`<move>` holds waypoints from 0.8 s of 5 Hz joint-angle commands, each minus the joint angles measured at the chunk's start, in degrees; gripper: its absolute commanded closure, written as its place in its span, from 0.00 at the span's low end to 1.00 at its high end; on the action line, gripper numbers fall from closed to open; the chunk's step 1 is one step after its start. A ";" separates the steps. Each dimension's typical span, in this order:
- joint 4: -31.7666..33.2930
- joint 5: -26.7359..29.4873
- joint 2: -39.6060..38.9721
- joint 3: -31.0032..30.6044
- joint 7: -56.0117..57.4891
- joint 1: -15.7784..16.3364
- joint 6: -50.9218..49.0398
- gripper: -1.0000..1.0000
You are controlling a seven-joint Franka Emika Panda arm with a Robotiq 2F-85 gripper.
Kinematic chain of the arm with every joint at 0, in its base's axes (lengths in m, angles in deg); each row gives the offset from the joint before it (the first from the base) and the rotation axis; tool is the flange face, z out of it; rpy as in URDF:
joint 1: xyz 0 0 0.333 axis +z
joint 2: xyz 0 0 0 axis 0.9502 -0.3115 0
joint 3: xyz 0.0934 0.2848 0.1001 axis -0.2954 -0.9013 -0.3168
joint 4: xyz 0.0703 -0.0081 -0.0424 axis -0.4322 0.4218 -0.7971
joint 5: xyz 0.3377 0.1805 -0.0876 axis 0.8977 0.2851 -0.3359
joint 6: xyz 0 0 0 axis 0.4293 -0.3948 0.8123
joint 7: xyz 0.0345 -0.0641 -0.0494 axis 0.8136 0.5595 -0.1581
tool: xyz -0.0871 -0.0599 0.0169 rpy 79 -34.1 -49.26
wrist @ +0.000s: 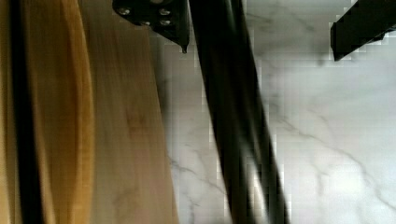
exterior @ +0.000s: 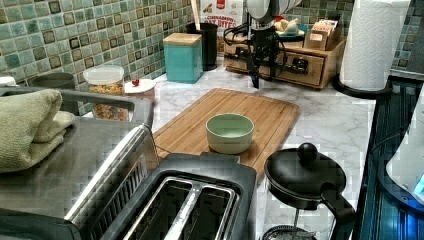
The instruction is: Open the drawer.
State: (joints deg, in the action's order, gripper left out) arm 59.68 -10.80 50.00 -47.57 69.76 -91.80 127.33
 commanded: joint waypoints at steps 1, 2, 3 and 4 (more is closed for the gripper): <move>3.35 6.67 4.82 -8.15 -4.73 8.63 5.87 0.00; 4.76 7.89 7.57 -9.36 -8.68 12.21 2.42 0.00; 5.70 8.90 9.42 -10.68 -10.66 15.19 1.29 0.00; 7.29 9.11 10.27 -10.83 -13.07 17.66 3.21 0.00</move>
State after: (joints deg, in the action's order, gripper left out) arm 66.62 -4.53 55.49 -51.35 60.22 -81.11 129.70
